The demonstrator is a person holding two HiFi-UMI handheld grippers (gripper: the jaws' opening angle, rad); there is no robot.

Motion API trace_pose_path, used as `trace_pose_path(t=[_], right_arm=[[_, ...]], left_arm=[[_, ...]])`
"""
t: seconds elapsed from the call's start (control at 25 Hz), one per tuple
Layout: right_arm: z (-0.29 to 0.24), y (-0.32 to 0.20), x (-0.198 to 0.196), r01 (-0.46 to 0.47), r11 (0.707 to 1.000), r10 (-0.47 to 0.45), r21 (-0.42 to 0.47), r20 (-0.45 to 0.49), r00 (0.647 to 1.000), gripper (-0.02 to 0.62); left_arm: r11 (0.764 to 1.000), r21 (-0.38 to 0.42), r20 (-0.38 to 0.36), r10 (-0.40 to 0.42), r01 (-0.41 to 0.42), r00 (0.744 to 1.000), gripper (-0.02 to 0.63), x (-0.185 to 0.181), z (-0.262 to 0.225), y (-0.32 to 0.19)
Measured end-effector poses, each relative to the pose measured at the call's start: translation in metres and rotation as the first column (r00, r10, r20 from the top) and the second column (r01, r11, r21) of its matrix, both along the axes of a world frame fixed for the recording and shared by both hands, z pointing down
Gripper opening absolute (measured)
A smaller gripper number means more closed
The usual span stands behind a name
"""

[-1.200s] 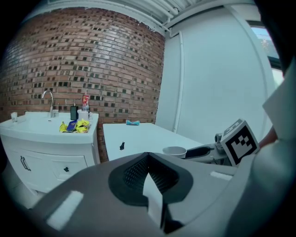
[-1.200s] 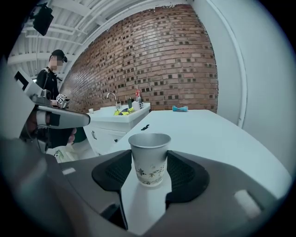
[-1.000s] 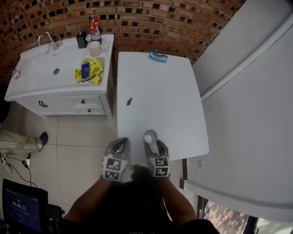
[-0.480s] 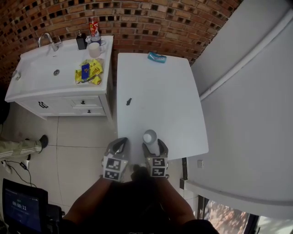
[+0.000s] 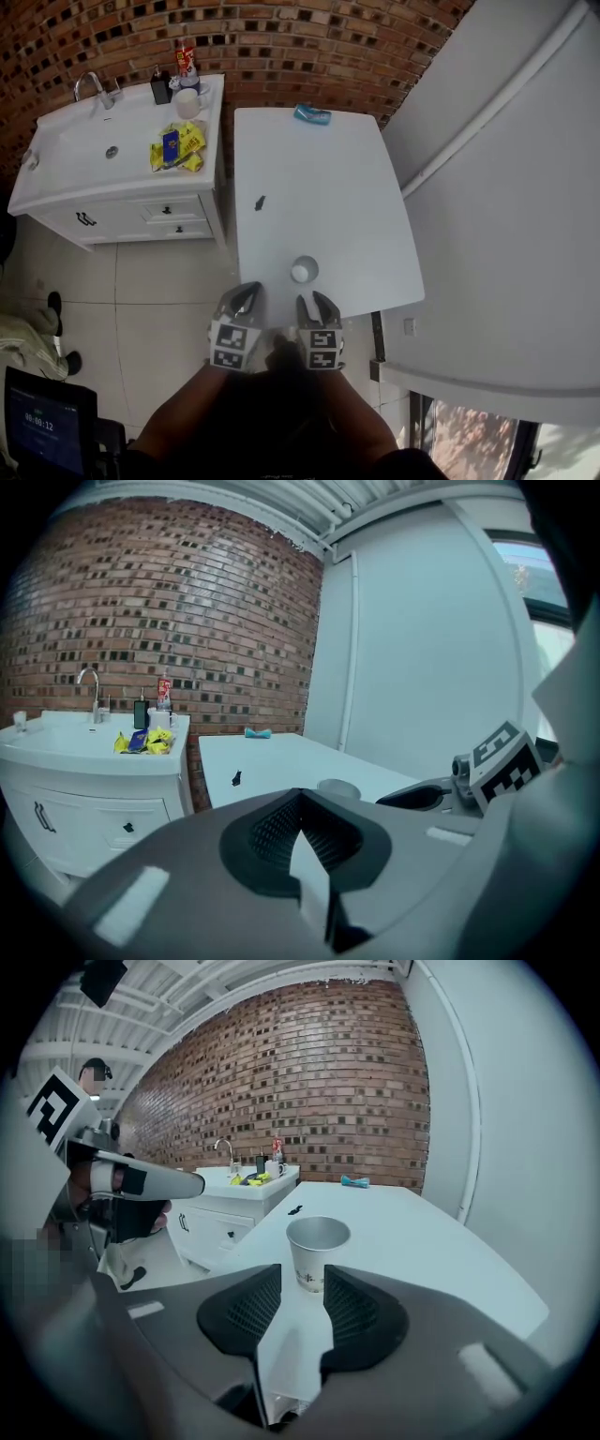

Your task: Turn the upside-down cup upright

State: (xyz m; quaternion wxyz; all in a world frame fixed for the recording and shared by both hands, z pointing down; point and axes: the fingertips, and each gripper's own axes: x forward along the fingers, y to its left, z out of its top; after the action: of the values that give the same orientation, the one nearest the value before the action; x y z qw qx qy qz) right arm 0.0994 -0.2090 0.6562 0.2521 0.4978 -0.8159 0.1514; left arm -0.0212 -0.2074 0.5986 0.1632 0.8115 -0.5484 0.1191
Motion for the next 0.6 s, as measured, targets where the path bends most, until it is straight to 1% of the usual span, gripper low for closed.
trace_pose_path(t=[0.16,0.24,0.4,0.6], right_arm=[[-0.008,0.010,0.004,-0.035,0.999,0.035,0.029,-0.015,0.999,0.051],[-0.015,0.015,0.006,-0.057,0.997,0.057,0.043,-0.004,0.998,0.022],[-0.028,0.026,0.007,-0.090,0.994,0.088,0.061,0.030,0.996,0.014],[-0.043,0.043,0.012,-0.152,0.984,0.149,0.093,0.047,0.988,0.012]], left_arm=[[1.000,0.013,0.005,0.014,-0.014,1.000,-0.005,0.001,-0.003,0.008],[1.000,0.026,0.004,0.017,-0.017,1.000,-0.005,0.002,-0.005,0.015],[0.999,0.040,-0.001,0.032,-0.032,0.999,-0.005,0.001,-0.009,0.027],[0.997,0.038,-0.016,0.069,-0.069,0.997,-0.005,0.005,-0.009,0.043]])
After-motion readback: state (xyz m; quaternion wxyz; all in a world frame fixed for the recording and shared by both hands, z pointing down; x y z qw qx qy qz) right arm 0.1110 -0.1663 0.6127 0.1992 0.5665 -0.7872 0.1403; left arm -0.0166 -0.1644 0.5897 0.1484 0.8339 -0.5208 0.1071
